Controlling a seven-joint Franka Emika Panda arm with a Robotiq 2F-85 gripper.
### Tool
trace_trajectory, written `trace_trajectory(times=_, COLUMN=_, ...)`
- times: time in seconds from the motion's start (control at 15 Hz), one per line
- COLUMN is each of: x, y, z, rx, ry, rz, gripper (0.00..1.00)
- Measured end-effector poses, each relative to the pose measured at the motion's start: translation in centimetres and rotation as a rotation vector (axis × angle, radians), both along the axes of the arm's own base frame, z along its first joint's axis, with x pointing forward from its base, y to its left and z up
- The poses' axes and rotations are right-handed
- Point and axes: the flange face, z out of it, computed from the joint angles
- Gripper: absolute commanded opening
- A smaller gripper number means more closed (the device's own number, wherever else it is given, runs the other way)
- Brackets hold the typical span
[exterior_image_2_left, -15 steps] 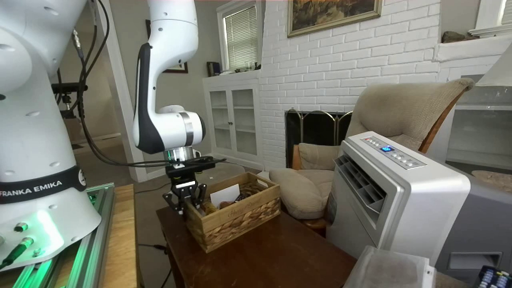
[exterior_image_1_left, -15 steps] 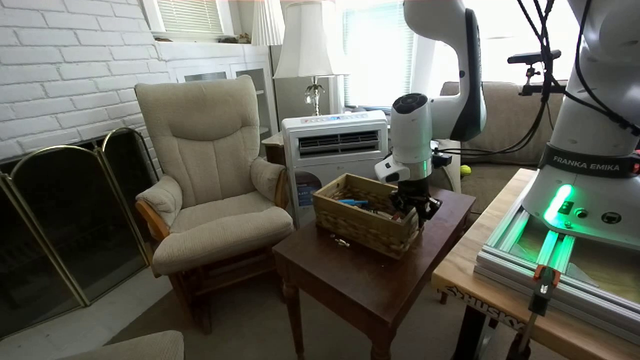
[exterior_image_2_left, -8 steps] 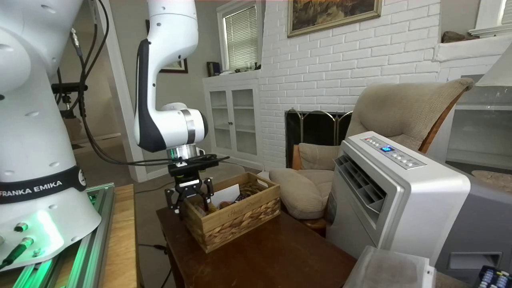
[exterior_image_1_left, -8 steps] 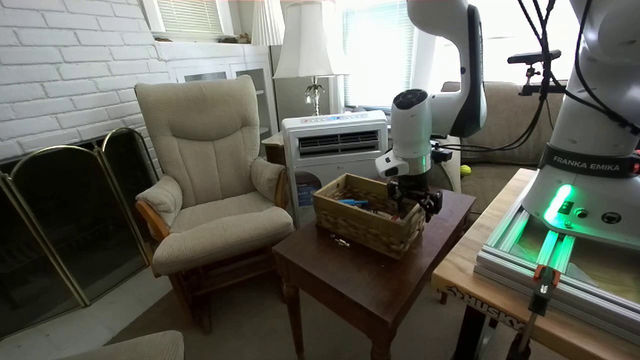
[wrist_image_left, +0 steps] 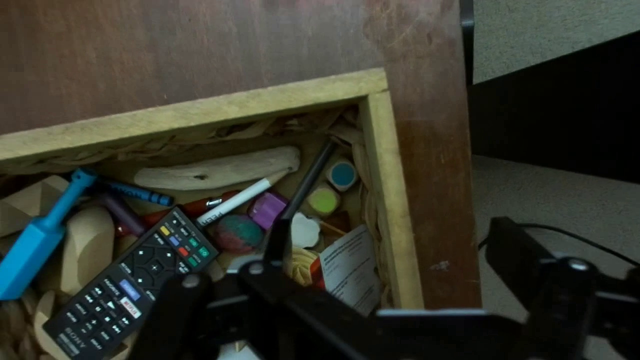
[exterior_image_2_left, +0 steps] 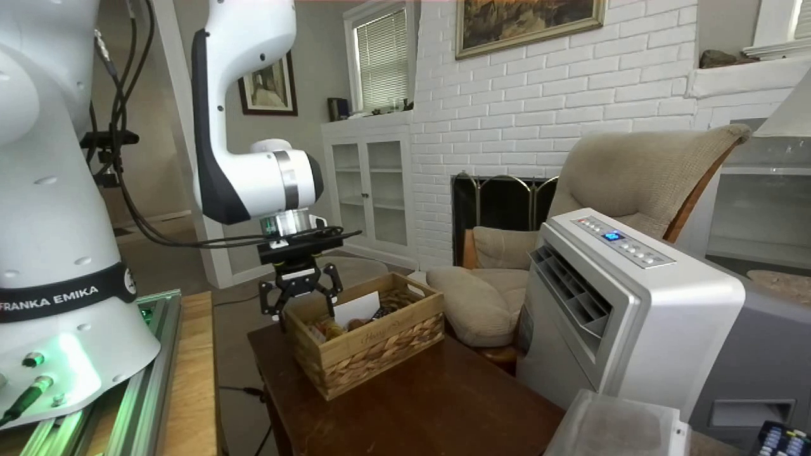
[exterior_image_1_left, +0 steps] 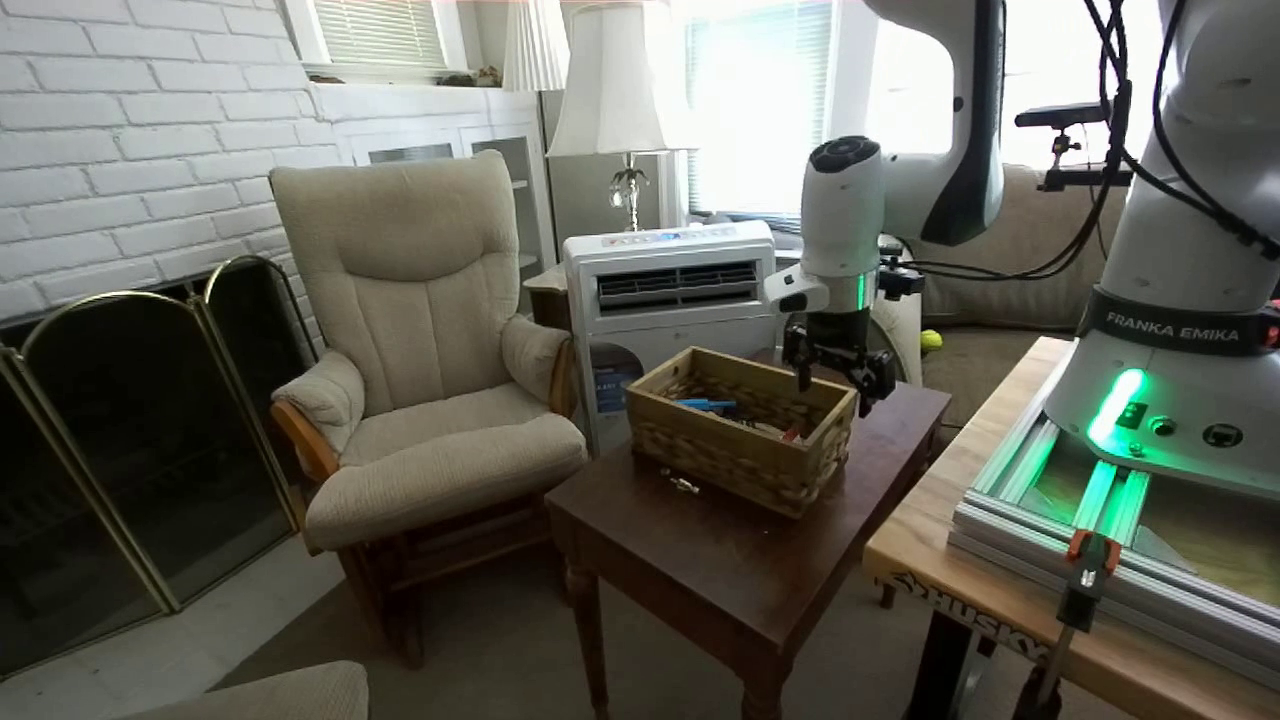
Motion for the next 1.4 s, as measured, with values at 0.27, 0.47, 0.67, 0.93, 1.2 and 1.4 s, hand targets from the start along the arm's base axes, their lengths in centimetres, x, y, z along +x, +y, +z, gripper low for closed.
trace_trajectory(times=0.27, x=1.7, y=-2.5, z=1.2, rx=0.038, ry=-0.037, rz=-0.103, gripper=1.0)
trace_trajectory(times=0.47, x=3.5, y=-4.9, z=2.9, rx=0.051, ry=-0.093, rz=-0.241, gripper=1.0)
trace_trajectory(times=0.67, x=5.5, y=-7.0, z=5.2, rx=0.061, ry=-0.165, rz=-0.397, gripper=1.0)
trace_trajectory(times=0.93, x=8.1, y=-9.2, z=7.8, rx=0.091, ry=-0.246, rz=-0.606, gripper=1.0)
trace_trajectory(times=1.2, x=11.6, y=-11.8, z=9.3, rx=0.124, ry=-0.31, rz=-0.822, gripper=1.0)
trace_trajectory(times=1.4, x=14.4, y=-15.1, z=9.9, rx=0.144, ry=-0.354, rz=-0.993, gripper=1.0)
